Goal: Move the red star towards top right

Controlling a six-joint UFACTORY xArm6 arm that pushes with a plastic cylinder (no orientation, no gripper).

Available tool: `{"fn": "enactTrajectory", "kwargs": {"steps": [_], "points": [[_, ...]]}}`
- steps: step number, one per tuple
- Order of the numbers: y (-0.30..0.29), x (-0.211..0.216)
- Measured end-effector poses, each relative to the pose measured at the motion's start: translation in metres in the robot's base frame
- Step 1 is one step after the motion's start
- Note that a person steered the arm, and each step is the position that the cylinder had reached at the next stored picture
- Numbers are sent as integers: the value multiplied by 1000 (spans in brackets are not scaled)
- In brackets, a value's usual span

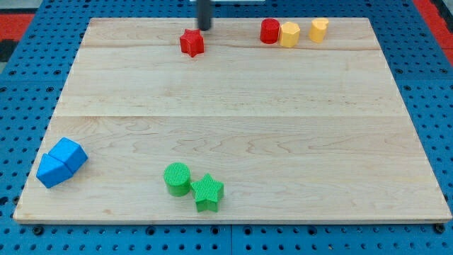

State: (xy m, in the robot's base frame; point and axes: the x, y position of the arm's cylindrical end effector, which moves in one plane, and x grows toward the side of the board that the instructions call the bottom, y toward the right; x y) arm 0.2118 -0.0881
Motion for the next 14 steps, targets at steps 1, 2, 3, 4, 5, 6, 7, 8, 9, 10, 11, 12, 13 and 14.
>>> {"fn": "enactTrajectory", "kwargs": {"steps": [1,2,3,4,5,6,7,8,9,10,11,12,13,14], "points": [[-81,13],[-45,72],[33,52],[76,34],[58,34],[38,16],[107,16],[116,27],[103,89],[145,148],[177,221],[186,281],[219,344],[226,404]]}}
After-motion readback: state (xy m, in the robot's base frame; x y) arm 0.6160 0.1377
